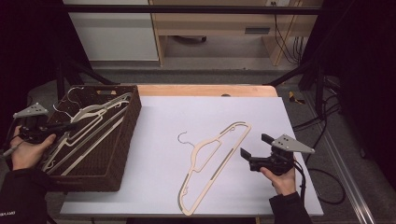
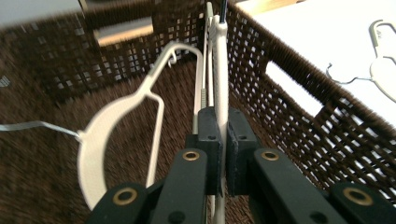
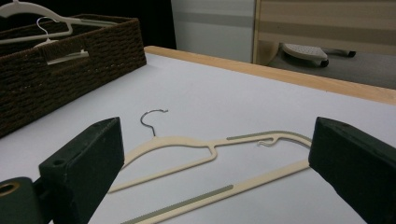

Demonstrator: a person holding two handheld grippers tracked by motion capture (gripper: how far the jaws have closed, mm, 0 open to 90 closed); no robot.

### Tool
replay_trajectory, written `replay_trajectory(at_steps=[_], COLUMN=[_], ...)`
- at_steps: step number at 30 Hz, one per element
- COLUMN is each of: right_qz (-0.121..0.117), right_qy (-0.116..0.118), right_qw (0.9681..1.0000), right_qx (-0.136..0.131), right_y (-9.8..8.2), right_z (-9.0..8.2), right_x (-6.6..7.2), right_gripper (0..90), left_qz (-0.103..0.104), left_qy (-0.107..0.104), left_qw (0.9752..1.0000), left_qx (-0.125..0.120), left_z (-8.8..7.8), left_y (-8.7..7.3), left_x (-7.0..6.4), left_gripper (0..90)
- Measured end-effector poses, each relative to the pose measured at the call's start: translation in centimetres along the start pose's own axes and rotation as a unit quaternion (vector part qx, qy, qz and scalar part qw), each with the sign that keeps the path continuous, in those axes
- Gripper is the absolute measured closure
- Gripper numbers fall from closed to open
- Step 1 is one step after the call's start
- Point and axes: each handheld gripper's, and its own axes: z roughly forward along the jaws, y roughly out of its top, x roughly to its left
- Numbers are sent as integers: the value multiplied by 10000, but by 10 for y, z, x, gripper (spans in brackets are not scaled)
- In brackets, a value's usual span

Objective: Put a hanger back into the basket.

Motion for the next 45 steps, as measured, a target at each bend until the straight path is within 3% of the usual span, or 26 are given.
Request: replay_trajectory(at_steps=[1,5,6,8,9,10,11,13,17,19,21,22,24,25,26,27,28,33,36,37,38,39,41,42,45], right_qz=[3,-2,-3,-8,-8,-3,-4,-21,-28,-9,-3,-25,-13,-11,-21,-21,-16,-16,-37,-37,-34,-34,-36,-39,-44], right_qy=[1,4,6,7,7,6,8,17,22,10,22,21,0,1,7,7,-14,-23,-31,-31,-40,-45,-47,-39,-42], right_qw=[10000,10000,10000,10000,10000,10000,10000,10000,10000,10000,10000,10000,10000,10000,10000,10000,10000,10000,10000,10000,10000,10000,10000,10000,10000], right_qx=[3,18,20,18,18,19,19,34,55,62,72,68,74,79,89,89,86,73,62,62,71,75,68,64,64], right_y=[0,0,0,0,0,0,0,0,-1,-1,-1,-1,-1,-2,-2,-2,-2,-1,-1,-1,-1,-1,-1,-1,-1], right_z=[0,1,1,1,1,1,1,1,3,4,4,5,5,5,5,5,6,5,4,4,4,4,4,4,4], right_x=[0,1,1,1,1,1,1,0,1,2,2,2,2,2,3,3,3,3,2,2,2,2,2,2,2], right_gripper=[39,39,39,39,39,39,39,39,39,39,39,39,40,40,40,40,40,40,40,40,40,40,41,41,43], left_qz=[-116,-207,-256,-288,-339,-537,-537,-644,-811,-893,-866,-866,-822,-822,-728,-728,-663,-542,-397,-397,-370,-327,-291,-242,-90], left_qy=[7,3,66,92,130,151,151,418,717,721,765,789,821,821,742,742,703,446,319,319,223,140,52,-96,-246], left_qw=[9999,9996,9991,9987,9983,9970,9970,9948,9934,9933,9933,9928,9918,9918,9917,9917,9897,9847,9830,9830,9827,9828,9825,9816,9823], left_qx=[67,165,326,398,452,545,545,675,384,97,0,-263,-530,-530,-760,-760,-1054,-1593,-1763,-1763,-1799,-1814,-1841,-1891,-1853], left_z=[6,14,20,22,22,23,23,22,8,-3,-9,-19,-28,-28,-35,-35,-39,-40,-34,-34,-27,-24,-21,-14,-5], left_y=[-7,-14,-16,-17,-19,-22,-22,-23,-23,-22,-21,-17,-14,-14,-10,-10,-8,-2,3,3,7,9,11,14,17], left_x=[1,1,1,2,3,6,6,8,8,7,6,1,-6,-6,-15,-15,-27,-56,-79,-79,-94,-101,-108,-120,-137], left_gripper=[861,856,853,850,850,843,838,824,716,667,636,594,537,511,489,457,425,278,192,156,112,85,62,59,49])
